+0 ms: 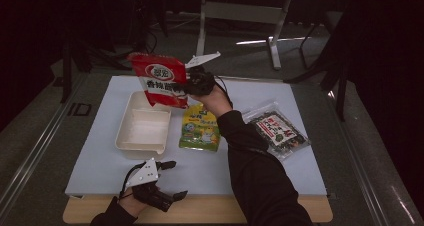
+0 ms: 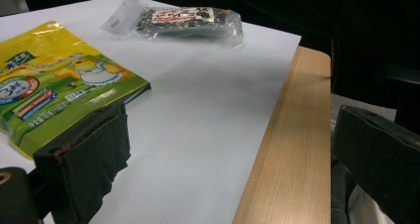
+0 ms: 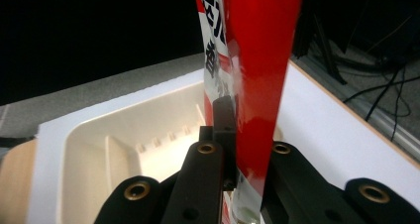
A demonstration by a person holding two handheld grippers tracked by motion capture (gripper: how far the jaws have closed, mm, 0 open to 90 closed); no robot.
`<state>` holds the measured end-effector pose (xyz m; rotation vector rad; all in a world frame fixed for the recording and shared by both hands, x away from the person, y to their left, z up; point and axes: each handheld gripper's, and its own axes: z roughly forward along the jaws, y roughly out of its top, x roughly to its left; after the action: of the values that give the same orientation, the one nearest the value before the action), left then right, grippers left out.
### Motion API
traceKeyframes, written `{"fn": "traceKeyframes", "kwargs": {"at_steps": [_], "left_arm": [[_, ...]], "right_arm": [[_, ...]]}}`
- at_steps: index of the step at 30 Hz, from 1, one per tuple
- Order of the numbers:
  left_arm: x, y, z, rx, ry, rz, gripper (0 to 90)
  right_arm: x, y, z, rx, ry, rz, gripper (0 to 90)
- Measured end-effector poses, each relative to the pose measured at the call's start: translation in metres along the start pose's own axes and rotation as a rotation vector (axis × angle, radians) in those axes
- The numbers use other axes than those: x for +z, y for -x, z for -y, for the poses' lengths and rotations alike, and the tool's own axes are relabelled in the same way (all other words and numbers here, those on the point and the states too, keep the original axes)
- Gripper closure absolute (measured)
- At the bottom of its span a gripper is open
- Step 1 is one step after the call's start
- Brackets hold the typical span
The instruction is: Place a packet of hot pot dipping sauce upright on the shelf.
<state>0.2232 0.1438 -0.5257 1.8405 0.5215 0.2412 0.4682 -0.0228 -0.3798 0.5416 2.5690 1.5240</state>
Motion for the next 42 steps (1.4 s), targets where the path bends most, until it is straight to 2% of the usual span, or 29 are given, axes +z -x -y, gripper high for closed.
{"fn": "traceKeyframes", "kwargs": {"at_steps": [8,17,29,37,42], "left_arm": [[-0.003,-0.001,0.004,-0.022,-0.005,-0.005,2.9],[-0.007,0.0,0.004,-0.026,0.001,-0.011,2.9],[-0.009,-0.001,0.005,-0.034,0.01,-0.006,2.9],[-0.01,-0.001,0.005,-0.029,0.011,-0.003,2.9],[-0.009,-0.001,0.005,-0.029,0.009,0.0,2.9]], "right_arm": [[0.025,0.012,0.005,0.013,0.009,-0.021,90.0],[0.052,0.026,0.012,0.04,0.009,-0.046,90.0],[0.08,0.022,0.014,0.03,0.018,-0.089,90.0],[0.09,0.02,0.021,0.019,0.015,-0.078,90.0],[0.096,0.022,0.027,0.045,0.015,-0.074,90.0]]}}
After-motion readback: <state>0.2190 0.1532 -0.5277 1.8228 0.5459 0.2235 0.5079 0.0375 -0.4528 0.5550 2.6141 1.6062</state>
